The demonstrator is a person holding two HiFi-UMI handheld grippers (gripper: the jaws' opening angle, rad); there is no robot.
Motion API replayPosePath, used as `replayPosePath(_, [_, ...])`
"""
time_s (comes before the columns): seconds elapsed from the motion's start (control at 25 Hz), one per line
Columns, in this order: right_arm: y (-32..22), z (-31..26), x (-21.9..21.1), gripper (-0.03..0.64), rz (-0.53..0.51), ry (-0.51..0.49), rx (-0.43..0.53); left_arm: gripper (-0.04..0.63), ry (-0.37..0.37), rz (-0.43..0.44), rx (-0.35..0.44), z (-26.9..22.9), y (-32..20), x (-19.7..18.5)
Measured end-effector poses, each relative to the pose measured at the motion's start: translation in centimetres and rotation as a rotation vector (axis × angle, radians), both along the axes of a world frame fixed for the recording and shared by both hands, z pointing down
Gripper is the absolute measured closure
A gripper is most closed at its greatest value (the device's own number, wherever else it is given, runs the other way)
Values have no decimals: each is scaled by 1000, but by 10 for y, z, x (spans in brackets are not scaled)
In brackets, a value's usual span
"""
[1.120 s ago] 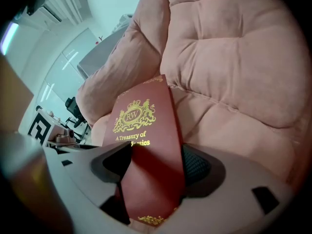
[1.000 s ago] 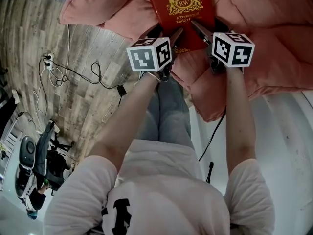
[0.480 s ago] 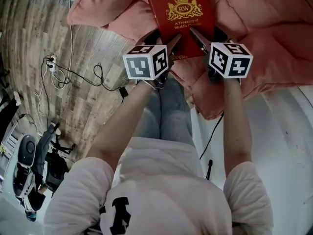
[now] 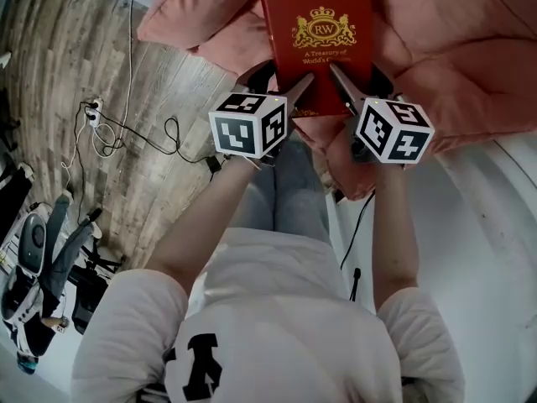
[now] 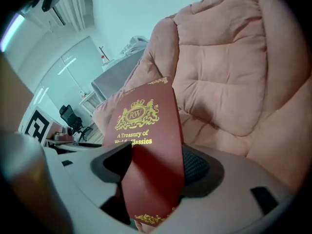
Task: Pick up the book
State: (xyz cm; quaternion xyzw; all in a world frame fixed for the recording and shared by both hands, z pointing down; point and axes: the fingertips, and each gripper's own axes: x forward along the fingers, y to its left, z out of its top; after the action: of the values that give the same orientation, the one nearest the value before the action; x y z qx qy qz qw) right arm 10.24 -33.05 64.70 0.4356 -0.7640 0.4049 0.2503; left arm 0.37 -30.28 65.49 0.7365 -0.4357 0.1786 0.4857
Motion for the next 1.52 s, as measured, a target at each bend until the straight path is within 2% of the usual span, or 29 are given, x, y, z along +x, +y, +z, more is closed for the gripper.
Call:
replayPosePath(0.4, [8,-47,-8,291,52,-10,54,293,-8,45,51,-47,2,-9])
replayPosePath(0.96, [13,-149,-8,290,96,-34,140,291,-23,76,158,-150,1,-10])
replayPosePath(1.2, [12,-187,-11,291,112,-40,190,291,-23,85,217,-187,-2,-14])
replayPosePath(1.52, [10,-262,-12,291,136,-34,276,290,-6,106,306,-261,-8,-15])
